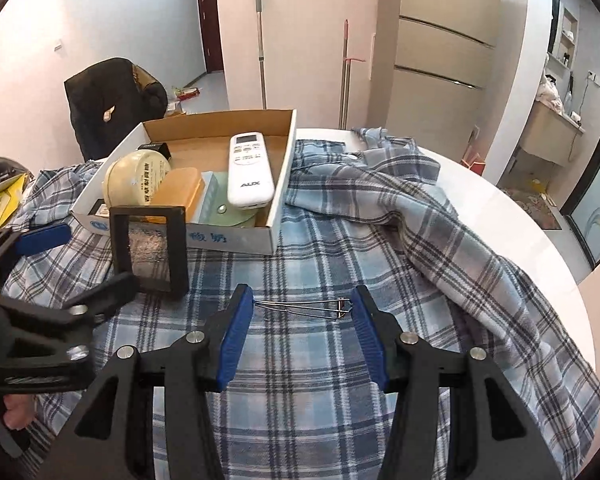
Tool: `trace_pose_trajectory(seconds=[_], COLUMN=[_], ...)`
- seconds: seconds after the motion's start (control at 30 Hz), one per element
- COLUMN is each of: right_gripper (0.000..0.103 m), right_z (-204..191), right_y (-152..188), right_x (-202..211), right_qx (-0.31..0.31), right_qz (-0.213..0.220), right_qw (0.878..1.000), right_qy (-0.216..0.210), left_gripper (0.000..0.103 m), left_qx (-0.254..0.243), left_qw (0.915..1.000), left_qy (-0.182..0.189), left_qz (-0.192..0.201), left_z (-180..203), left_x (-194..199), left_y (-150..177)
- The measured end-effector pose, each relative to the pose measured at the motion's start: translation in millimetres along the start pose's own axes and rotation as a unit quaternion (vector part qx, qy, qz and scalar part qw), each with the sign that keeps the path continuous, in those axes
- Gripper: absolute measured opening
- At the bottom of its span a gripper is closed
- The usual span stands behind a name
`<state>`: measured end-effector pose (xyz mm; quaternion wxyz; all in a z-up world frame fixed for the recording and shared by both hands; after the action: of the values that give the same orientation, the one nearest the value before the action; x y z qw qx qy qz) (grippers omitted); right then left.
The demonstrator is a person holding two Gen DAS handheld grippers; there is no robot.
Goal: Organize rigid objects
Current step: 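Grasp the metal clip with the right tool, then grasp the black square frame with the left tool while the right tool lifts the clip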
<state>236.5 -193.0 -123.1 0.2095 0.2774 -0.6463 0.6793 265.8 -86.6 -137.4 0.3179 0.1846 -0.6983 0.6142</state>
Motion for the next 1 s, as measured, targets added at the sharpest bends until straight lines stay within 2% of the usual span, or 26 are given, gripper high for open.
trace_pose_trajectory(seconds=[0.1,0.37,0.53,0.57,0.6,0.67,0.77,0.87,1.0], right_gripper=[0.05,0.05,0.05,0.05,0.05,0.05,0.05,0.05,0.05], right_z=[5,11,12,13,13,15,14,12,9], right_y=[0,1,3,3,3,4,7,6,1], right_x=[-1,-3,-5,-6,-6,-7,-9,-6,-1], right_qx=[-0.002,-0.013,-0.015,-0.015,-0.015,-0.015,-0.02,-0.016,-0.016], right_qz=[-0.002,-0.01,-0.014,-0.015,-0.016,-0.018,-0.03,-0.029,-0.021], right_qw=[1.0,1.0,1.0,1.0,1.0,1.0,0.999,0.999,1.0], right_qy=[0.004,-0.003,-0.002,-0.002,-0.002,0.0,-0.006,-0.008,-0.01], left_gripper=[0.103,0.103,0.101,0.094,0.083,0.072,0.072,0.072,0.072], left_qx=[0.003,0.06,0.091,0.095,0.098,0.093,0.053,0.048,0.051], left_qw=[0.9999,0.9979,0.9952,0.9949,0.9947,0.995,0.9979,0.9988,0.9978], left_qy=[-0.016,-0.009,-0.018,-0.015,-0.011,-0.007,-0.025,-0.009,-0.016], left_qz=[-0.001,-0.024,-0.031,-0.03,-0.032,-0.036,-0.028,-0.006,0.04], left_z=[-1,-4,-3,-3,-1,1,6,9,-10], left_x=[-10,-32,-44,-44,-46,-45,-38,-16,25], left_y=[-5,-9,-6,-6,-6,-4,-5,-11,-31])
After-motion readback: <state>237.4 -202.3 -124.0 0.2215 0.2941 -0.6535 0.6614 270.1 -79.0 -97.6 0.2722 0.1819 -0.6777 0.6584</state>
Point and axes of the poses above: each gripper's, at about its wrist camera, not at the fingertips, and x roughly against the way its jaws point, z to its right, y to its underside, the point moved 9 cm from there along -x, roughly the way its jaws point, and after that the axes turned 9 degrees about z, right-handed, at the moved point
